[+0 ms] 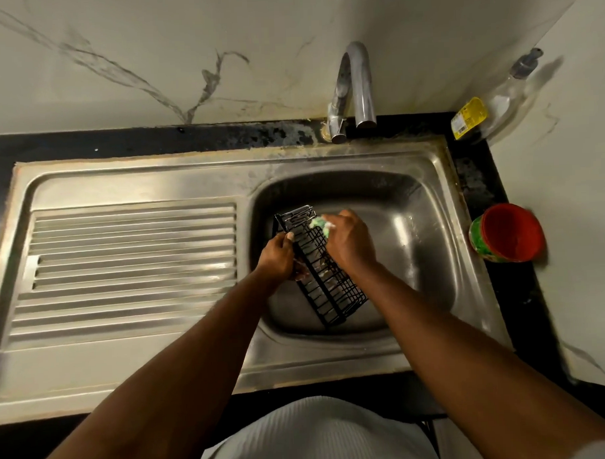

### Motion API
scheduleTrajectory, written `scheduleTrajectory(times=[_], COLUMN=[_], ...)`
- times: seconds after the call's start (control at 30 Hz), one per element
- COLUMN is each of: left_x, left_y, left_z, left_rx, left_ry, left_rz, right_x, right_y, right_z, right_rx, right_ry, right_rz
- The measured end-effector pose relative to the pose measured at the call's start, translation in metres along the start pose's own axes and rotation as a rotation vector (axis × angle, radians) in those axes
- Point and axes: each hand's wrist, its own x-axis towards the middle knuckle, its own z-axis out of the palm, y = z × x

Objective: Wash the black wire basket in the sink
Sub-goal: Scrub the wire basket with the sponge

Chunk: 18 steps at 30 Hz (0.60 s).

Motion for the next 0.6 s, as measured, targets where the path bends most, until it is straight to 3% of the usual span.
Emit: scheduleTrajectory(times=[0.07, 0.17, 0.23, 0.4, 0.47, 0.6], left_x=[0.001, -0.001, 0.0, 0.011, 0.006, 0.005], left_y=[-0.002, 0.0, -0.002, -0.01, -0.008, -0.005], left_z=[0.002, 0.004, 0.005, 0.009, 0.008, 0.009], left_rx=[-0.003, -0.03, -0.021, 0.025, -0.05, -0.089], left_ry=[0.02, 0.03, 0.034, 0.055, 0.04, 0.028], left_rz=[0.002, -0.019, -0.01, 0.036, -0.013, -0.034], right_x=[0.006, -0.004, -0.017, -0.038, -0.02, 0.008], right_y=[0.009, 0.006, -0.005, -0.026, -0.012, 0.013], right_z=[0.001, 0.007, 0.006, 0.006, 0.004, -0.005], right_rx=[-0.003, 0.032, 0.07, 0.066, 0.05, 0.01], right_ry=[-0.009, -0.013, 0.008, -0.165, -0.128, -0.027], right_rz=[0.095, 0.091, 0.007, -0.341, -0.319, -0.109])
